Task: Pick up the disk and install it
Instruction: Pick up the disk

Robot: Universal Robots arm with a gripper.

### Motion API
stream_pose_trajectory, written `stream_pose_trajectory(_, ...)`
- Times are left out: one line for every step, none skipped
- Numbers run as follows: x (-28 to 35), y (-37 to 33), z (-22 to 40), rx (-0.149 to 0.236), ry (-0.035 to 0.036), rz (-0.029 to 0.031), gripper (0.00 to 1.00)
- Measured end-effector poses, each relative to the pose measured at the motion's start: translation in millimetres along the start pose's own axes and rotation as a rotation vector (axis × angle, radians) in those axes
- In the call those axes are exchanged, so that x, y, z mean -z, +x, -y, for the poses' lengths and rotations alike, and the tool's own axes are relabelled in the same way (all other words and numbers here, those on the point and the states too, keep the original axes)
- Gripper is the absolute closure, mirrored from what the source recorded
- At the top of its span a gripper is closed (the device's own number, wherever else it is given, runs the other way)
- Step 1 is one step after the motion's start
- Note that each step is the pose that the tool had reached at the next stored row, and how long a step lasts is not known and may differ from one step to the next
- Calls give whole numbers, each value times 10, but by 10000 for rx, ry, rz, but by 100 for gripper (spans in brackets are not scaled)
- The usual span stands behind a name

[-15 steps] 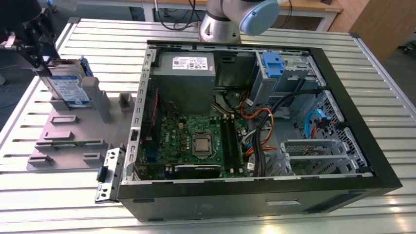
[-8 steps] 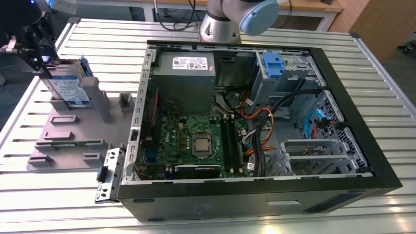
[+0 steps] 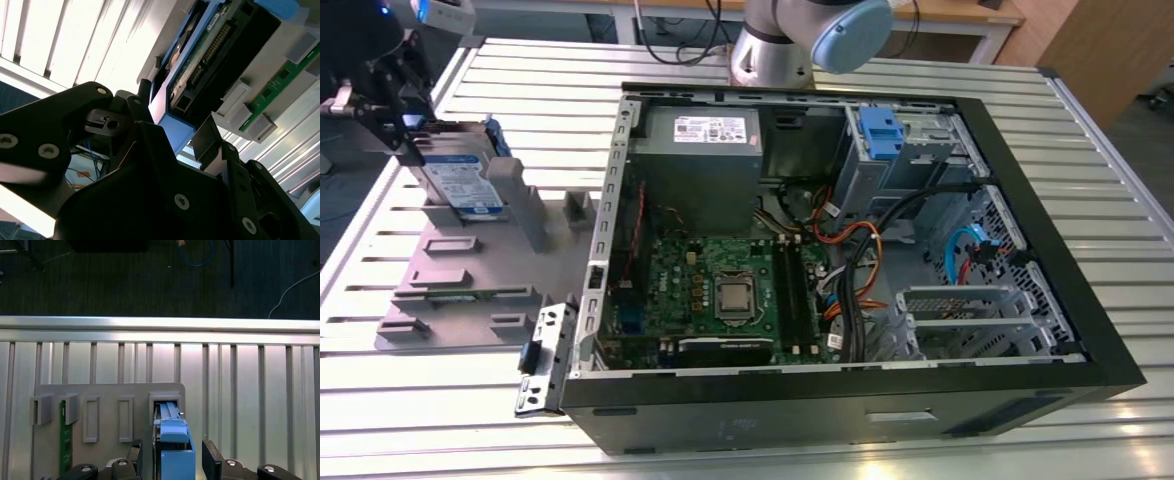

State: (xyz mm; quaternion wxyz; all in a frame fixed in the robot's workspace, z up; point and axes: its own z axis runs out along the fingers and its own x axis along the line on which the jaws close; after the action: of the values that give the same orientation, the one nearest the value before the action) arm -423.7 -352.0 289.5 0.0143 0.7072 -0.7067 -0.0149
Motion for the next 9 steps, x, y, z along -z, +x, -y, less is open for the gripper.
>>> stream_pose_trajectory(-11,0,-1,0,0,0,41)
stream_pose_trajectory(-21,0,-2,-1,0,0,41)
stream_pose_trajectory(-29,0,-2,-1,1,0,41)
stream_pose_trajectory(-37,0,-2,0,0,0,41)
stream_pose_trajectory(-44,0,-2,0,0,0,41)
stream_pose_trajectory(-52,0,-2,0,0,0,41)
stream_pose_trajectory(-59,0,-1,0,0,0,41)
stream_pose_trajectory(-66,0,-1,-1,0,0,41)
stream_pose_trajectory(-69,0,-1,-1,-1,-1,41)
